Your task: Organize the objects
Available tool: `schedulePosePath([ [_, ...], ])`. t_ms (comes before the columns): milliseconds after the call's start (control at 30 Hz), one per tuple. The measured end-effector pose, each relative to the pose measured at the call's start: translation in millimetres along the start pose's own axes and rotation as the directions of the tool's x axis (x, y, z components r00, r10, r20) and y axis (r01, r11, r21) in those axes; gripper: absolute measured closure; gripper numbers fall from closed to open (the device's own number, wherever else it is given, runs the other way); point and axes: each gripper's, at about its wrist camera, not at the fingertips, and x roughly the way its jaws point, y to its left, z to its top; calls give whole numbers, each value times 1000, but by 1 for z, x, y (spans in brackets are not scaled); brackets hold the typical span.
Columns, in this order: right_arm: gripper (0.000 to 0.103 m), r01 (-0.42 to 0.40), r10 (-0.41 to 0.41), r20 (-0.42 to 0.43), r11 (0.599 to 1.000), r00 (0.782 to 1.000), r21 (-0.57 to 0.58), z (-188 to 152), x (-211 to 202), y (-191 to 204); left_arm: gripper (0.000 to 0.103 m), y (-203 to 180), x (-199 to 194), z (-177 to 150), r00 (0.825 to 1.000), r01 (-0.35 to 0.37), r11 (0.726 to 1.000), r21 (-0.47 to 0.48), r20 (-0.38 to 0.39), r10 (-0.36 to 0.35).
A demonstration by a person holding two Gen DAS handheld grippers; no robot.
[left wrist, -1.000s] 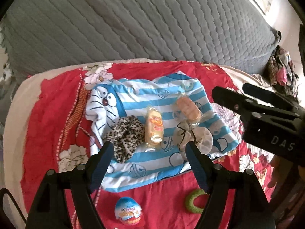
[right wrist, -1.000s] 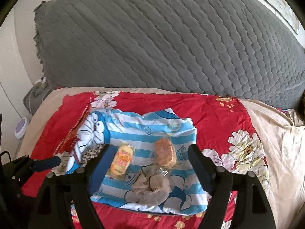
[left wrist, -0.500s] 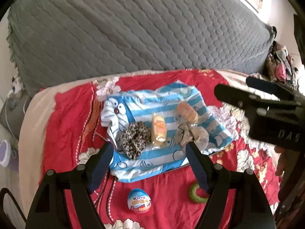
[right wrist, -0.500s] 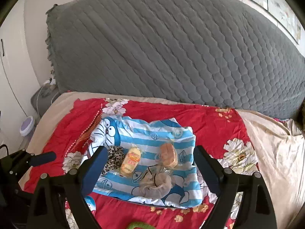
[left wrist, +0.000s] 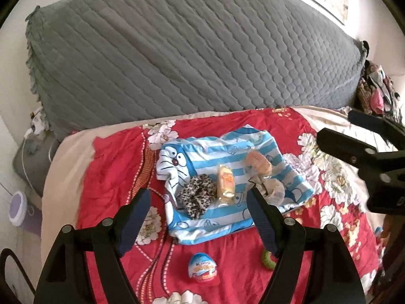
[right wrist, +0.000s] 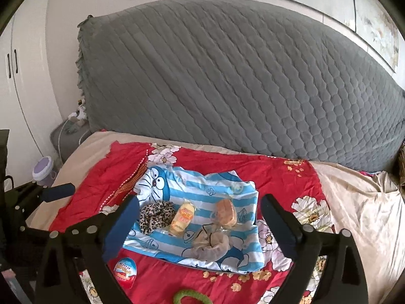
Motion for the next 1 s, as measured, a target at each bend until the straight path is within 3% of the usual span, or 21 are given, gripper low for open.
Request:
schedulePosePath([
  [267,2,-22,22,-10,1000,1000,1,-15,-14,3,24,5,-11,-20,1000,-12,999,44,5,12],
  [533,2,11,-7,46,995,999,-101,-26,-41,16,24,3,-16,-33,1000,-16,998,62,-4,16],
  [800,2,-5,8,44,997,999,-79,-38,-61,18,24,-8,-32,-40,999,-31,995,94,24,29],
  [1000,2,27,-21,62,995,998,-100,-54,-75,23,24,-11,-44,-47,1000,-27,994,110,20,25],
])
